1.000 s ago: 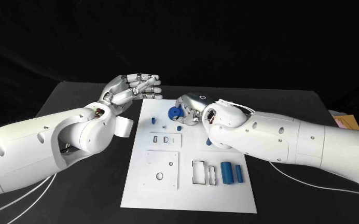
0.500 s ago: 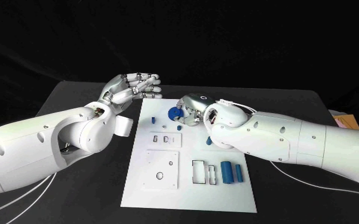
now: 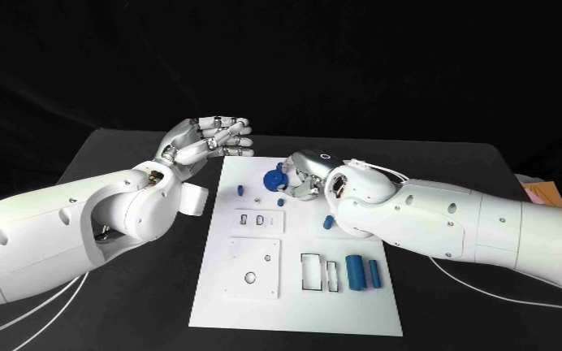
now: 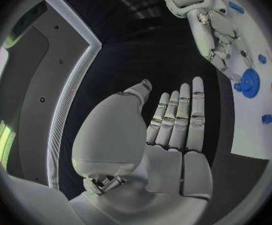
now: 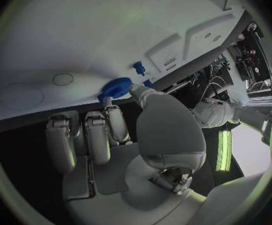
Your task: Assemble the parts on the task board
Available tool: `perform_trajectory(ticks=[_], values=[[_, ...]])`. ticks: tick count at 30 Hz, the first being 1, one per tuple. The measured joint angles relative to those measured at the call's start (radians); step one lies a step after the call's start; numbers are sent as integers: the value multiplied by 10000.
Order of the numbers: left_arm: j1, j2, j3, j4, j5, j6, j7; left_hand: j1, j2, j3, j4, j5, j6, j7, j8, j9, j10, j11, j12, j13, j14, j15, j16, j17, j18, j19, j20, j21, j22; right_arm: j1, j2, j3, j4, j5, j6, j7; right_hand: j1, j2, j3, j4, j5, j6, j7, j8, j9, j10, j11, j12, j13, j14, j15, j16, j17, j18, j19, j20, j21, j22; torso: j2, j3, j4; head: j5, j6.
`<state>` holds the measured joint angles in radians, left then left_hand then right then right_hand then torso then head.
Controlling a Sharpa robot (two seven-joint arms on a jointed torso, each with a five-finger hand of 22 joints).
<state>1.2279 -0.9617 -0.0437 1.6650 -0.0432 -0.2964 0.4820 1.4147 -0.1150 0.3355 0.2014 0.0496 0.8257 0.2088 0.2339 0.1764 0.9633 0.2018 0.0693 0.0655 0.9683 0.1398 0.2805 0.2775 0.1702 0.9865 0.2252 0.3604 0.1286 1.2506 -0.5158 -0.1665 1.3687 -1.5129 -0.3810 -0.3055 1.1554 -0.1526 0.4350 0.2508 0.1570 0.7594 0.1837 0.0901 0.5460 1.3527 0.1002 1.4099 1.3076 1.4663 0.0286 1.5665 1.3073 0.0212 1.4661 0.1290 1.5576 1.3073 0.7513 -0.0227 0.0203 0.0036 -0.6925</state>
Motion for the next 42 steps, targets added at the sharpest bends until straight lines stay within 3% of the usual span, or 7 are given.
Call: perform_trajectory(ticks=[9, 14, 22, 26, 29, 34, 42], values=[[-1, -25, -1, -78, 3, 0, 0, 0, 0, 0, 0, 0, 0, 0, 0, 0, 0, 0, 0, 0, 0, 0, 0, -1, -1, 0, 0, 0, -1, 27, -921, 25, 923, 203, -976, 327, 145, 94, 167, -167, 111, 0, 0, -77, -124, 0, 0, 39, -1, 0, 0, 0, 8, 2, 0, 0, 0, 8, -14, 4, -14, -6, 47], [-2, -28, -1, -172, 12, 0, -1, 0, 0, 0, 0, 0, 0, 0, -41, 0, -36, 37, 0, 0, 0, 0, 0, 8, -1, 0, 0, 0, -9, 251, -1747, 49, 1546, 860, -1750, 1037, 456, -137, 414, -417, 425, 91, 45, -184, -347, -39, 39, -29, -1, 0, 0, 0, 7, 3, 0, 0, -149, 8, -58, 22, -49, -8, 78], [-7, -15, -3, -303, 31, 6, -2, 0, 0, 0, 0, 0, -22, 23, -41, -8, -36, 36, 0, 0, 0, 0, 0, 8, 0, 0, 0, 0, -8, 477, -3574, 58, 2260, 2482, -1680, 2512, 1644, -480, 759, -1527, 832, 337, 66, -171, -624, -256, 34, -159, -2, 0, 0, 0, 7, 4, 0, 0, -265, 7, -176, 58, -181, -202, 115], [-20, -1, -7, -360, 38, 10, -2, 0, 0, 0, 0, 0, -36, 37, -41, -8, -36, 36, 0, 0, 0, 0, -37, 7, -1, 0, 0, 0, -8, 469, -4190, 48, 2305, 3066, -1354, 3139, 1800, -560, 843, -1765, 832, 666, -54, 60, -653, -278, -21, -159, -3, -2, -16, 0, 6, 4, 0, -6, -357, 6, -216, 100, -247, -340, 128], [-25, 2, -7, -401, 42, 12, -3, 0, 0, 0, 0, 0, -36, 37, -41, -8, -36, 36, 0, 0, 0, 0, -37, 7, -1, 0, 0, 0, -7, 452, -4537, 44, 2215, 3341, -1243, 3488, 1808, -568, 842, -1843, 797, 601, -465, 177, -734, -163, -562, -159, -3, -9, -498, 0, 6, 6, -2, -405, -358, 6, -237, 124, -286, -395, 130], [-32, 17, -10, -437, 47, 17, -11, 0, 0, 0, 0, 0, -36, 37, -41, -8, -36, 36, 0, 0, 0, 0, -37, 7, -1, 0, 0, 0, -7, 334, -4912, 38, 1745, 3651, -1107, 3880, 1738, -638, 797, -1906, 713, 406, -661, 177, -790, -58, -702, -158, -3, -23, -636, 0, 6, 5, 0, -578, -357, 5, -260, 174, -340, -430, 119], [-43, 13, -11, -476, 52, 22, -19, 0, 0, 0, 0, 0, -36, 36, -41, -8, -36, 36, 0, 0, -36, 36, -37, 20, -1, 0, 0, 0, -7, -103, -4929, 8, 1168, 3784, -925, 4003, 1714, -662, 789, -1898, 668, 273, -599, 177, -811, -22, -738, -105, 5, 0, -683, -1, 5, 5, 18, -595, -106, 4, -251, 206, -368, -418, 70]])
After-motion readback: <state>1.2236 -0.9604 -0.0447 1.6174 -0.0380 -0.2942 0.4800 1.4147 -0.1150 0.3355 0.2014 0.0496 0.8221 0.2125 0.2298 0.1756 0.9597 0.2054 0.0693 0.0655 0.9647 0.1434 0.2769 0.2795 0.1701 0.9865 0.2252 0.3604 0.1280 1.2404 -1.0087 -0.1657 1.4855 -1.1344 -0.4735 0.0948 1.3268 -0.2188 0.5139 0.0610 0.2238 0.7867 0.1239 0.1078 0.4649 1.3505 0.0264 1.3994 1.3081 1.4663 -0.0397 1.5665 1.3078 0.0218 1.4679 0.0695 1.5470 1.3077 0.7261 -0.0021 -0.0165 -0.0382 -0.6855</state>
